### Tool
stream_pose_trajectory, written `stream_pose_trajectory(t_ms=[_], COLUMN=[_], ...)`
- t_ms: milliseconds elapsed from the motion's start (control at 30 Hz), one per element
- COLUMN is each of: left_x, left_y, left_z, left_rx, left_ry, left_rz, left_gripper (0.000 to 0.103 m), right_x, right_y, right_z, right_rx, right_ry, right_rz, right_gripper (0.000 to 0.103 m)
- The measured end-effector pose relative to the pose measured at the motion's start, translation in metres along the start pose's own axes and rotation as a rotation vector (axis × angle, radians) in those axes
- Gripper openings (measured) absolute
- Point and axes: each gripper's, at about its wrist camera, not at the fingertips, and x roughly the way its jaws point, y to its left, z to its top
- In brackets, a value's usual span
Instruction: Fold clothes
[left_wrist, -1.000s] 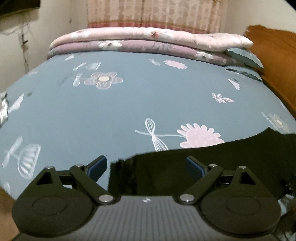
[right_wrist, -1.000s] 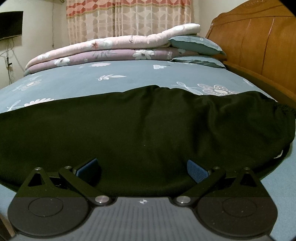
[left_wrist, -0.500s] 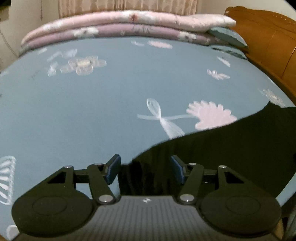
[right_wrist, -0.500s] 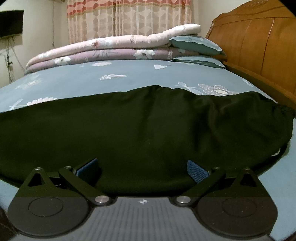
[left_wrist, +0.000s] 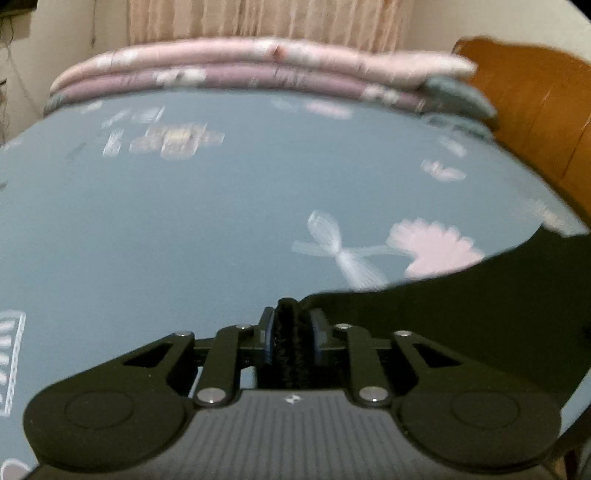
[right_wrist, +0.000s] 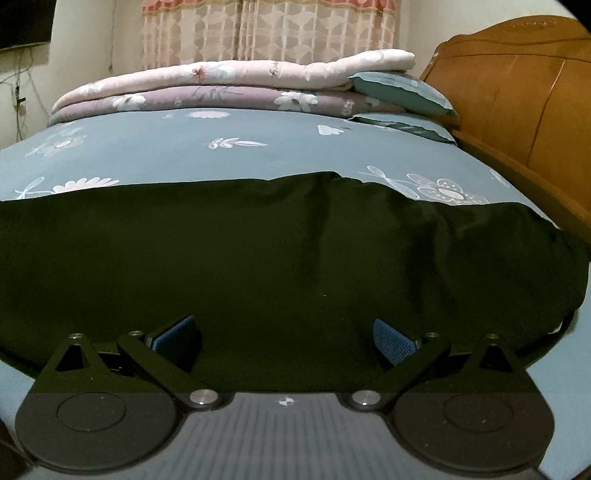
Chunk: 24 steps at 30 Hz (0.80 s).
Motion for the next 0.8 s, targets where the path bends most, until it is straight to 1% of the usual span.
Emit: stream_pose_trajectory(t_ms=[67, 100, 200, 233, 267, 300, 333, 367, 433, 500, 567, 633, 667, 733, 800], left_x=[-0.003, -0.008, -0.031, -0.04, -0.048, -0.054, -0.057, -0.056, -0.042, -0.016, 0.013, 0.037, 0.045, 0.052, 0.058], left_y=[0.005, 0.007, 0.005, 0.001, -0.003, -0.009, -0.018, -0.028, -0.049, -0.07, -0.084, -0.088, -0.086, -0.079, -0.074], left_z=[-0.005, -0.006, -0.002, 0.001, 0.005, 0.008, 0.011, 0.013, 0.015, 0.014, 0.009, 0.005, 0.005, 0.007, 0.015], left_rx=[-0.031, -0.041, -0.03, -0.017, -0.003, 0.013, 0.03, 0.048, 0.081, 0.09, 0.116, 0.109, 0.096, 0.082, 0.067], left_ry=[0.002, -0.01, -0.069, -0.089, -0.111, -0.125, -0.128, -0.12, -0.073, 0.017, 0.094, 0.139, 0.143, 0.103, 0.08], left_rz=[0.008, 0.011, 0.018, 0.006, -0.011, -0.048, -0.106, -0.162, -0.285, -0.37, -0.379, -0.362, -0.354, -0.335, -0.286], left_gripper=[0.036, 0.038, 0.048, 0.05, 0.055, 0.058, 0.063, 0.065, 0.066, 0.067, 0.066, 0.065, 0.065, 0.065, 0.065], right_x=[-0.003, -0.006, -0.012, -0.014, -0.015, -0.016, -0.016, -0.015, -0.014, -0.013, -0.016, -0.017, -0.017, -0.014, -0.009], right_y=[0.002, 0.004, 0.009, 0.011, 0.014, 0.017, 0.02, 0.024, 0.032, 0.039, 0.045, 0.046, 0.046, 0.047, 0.047], right_z=[0.001, 0.002, 0.007, 0.009, 0.011, 0.013, 0.014, 0.015, 0.016, 0.016, 0.016, 0.014, 0.013, 0.011, 0.008], right_rx=[-0.011, -0.02, -0.042, -0.045, -0.049, -0.051, -0.053, -0.055, -0.063, -0.086, -0.116, -0.132, -0.136, -0.136, -0.128], right_ry=[-0.005, -0.013, -0.039, -0.044, -0.05, -0.055, -0.057, -0.058, -0.056, -0.049, -0.05, -0.048, -0.044, -0.033, -0.019], right_rz=[-0.005, -0.004, 0.005, 0.014, 0.021, 0.026, 0.036, 0.048, 0.06, 0.066, 0.07, 0.069, 0.069, 0.067, 0.069], right_gripper=[0.103, 0.103, 0.103, 0.103, 0.103, 0.103, 0.103, 0.103, 0.103, 0.103, 0.103, 0.103, 0.103, 0.103, 0.103])
